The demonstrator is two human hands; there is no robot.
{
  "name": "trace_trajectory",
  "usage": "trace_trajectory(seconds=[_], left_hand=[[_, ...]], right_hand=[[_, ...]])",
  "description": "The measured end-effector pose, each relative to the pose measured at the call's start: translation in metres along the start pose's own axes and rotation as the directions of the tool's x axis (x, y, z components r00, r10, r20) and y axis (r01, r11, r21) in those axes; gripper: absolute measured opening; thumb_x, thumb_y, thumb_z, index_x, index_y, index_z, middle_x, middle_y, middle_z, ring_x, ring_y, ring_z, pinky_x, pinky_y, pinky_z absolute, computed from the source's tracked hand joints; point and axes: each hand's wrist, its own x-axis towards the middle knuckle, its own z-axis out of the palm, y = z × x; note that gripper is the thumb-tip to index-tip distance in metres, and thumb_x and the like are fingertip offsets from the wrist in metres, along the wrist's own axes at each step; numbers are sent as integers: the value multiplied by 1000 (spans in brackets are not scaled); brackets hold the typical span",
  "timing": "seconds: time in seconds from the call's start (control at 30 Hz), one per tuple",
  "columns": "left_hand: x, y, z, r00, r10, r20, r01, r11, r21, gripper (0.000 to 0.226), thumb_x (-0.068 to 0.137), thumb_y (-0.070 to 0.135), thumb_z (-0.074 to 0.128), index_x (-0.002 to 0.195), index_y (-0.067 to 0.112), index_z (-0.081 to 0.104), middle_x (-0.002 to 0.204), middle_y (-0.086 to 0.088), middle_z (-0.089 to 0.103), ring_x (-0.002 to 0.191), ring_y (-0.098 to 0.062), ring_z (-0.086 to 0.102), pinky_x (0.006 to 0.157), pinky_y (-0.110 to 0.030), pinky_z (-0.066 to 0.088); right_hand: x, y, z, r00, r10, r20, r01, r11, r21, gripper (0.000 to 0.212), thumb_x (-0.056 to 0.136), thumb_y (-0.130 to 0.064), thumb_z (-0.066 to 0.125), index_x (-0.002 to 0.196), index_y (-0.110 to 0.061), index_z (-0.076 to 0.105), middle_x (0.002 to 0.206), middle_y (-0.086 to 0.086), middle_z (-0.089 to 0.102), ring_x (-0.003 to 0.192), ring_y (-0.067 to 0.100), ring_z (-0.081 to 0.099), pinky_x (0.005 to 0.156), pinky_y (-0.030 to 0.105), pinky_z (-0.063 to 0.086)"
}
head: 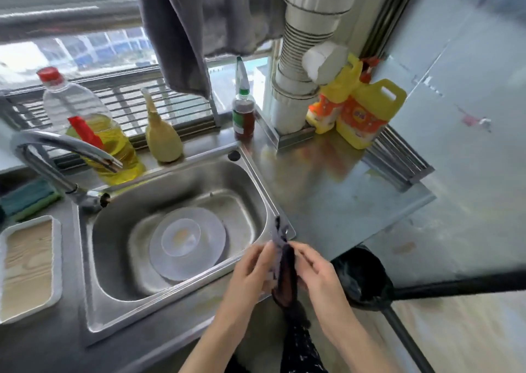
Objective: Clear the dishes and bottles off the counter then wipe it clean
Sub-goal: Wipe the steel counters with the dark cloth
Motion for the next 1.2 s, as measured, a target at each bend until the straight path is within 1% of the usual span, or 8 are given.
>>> trace_trajectory(seconds=[0.2, 0.4, 0.53, 0.67, 0.8, 0.97, 1.1, 1.2], left_hand=[[33, -11, 49, 998, 9, -58, -12, 999, -45, 27, 81, 31, 55, 99, 20, 71, 99, -8, 72, 97, -22, 66, 82, -32, 54], [72, -17, 100, 967, -81, -240, 73, 996, -43, 23, 90, 25, 48, 93, 16, 69, 90, -3, 73, 86, -17, 68, 71, -28, 53], [98, -25, 121, 912, -32, -409, 88, 989, 118, 22, 92, 27, 49, 86, 18, 68, 70, 6, 67, 74, -20, 58, 69, -39, 45], [115, -25, 136, 858, -19, -514, 107, 984, 143, 24, 94, 29, 48, 88, 15, 67, 70, -5, 67, 67, -29, 61, 71, -52, 51], [128, -15, 178, 923, -108, -370, 116, 993, 0, 33, 94, 35, 43, 95, 11, 65, 70, -12, 70, 63, -30, 67, 71, -45, 54], [151, -19, 202, 950, -273, -151, 196, 899, -393, 70, 84, 62, 25, 112, 13, 66, 114, -12, 65, 102, -28, 58, 87, -42, 47], [168, -27, 206, 963, -270, -13, 256, 923, -287, 71, 86, 61, 17, 119, 17, 62, 120, -6, 64, 108, -20, 59, 92, -37, 49], [179, -33, 213, 974, -228, 3, 228, 974, 5, 55, 86, 59, 28, 113, 26, 62, 114, 7, 67, 106, -8, 61, 91, -30, 47]], right_hand=[[21, 13, -42, 990, -139, -21, 118, 904, -412, 50, 74, -33, 77, 111, -45, 46, 107, -20, 52, 106, 1, 51, 89, 19, 44], [70, 10, -114, 985, 153, 75, -156, 987, 30, 17, 90, -12, 60, 105, -20, 64, 100, -2, 73, 98, 13, 67, 87, 28, 52], [95, 14, -163, 990, 140, 0, -139, 987, -79, 13, 94, -18, 53, 96, -22, 65, 94, -5, 72, 93, 3, 65, 86, 23, 51], [111, -8, -204, 988, -67, -137, 27, 961, -276, 18, 95, -22, 51, 88, -37, 57, 88, -17, 65, 89, -14, 58, 77, 5, 42], [115, -17, -211, 981, -196, 6, 184, 910, -373, 14, 94, -30, 50, 101, -27, 62, 97, -12, 64, 97, 0, 59, 82, 13, 45], [124, -2, -210, 968, -201, 152, 251, 808, -532, 65, 80, -69, 45, 131, -29, 50, 122, -15, 45, 120, 0, 38, 100, 10, 31], [141, 0, -235, 974, -227, 14, 203, 837, -508, 24, 91, -22, 58, 114, -28, 56, 108, -14, 57, 106, 1, 54, 88, 6, 38], [160, -4, -263, 959, -236, -157, 127, 851, -509, 26, 90, -5, 57, 111, -20, 60, 99, -16, 60, 96, 2, 58, 81, -1, 35]])
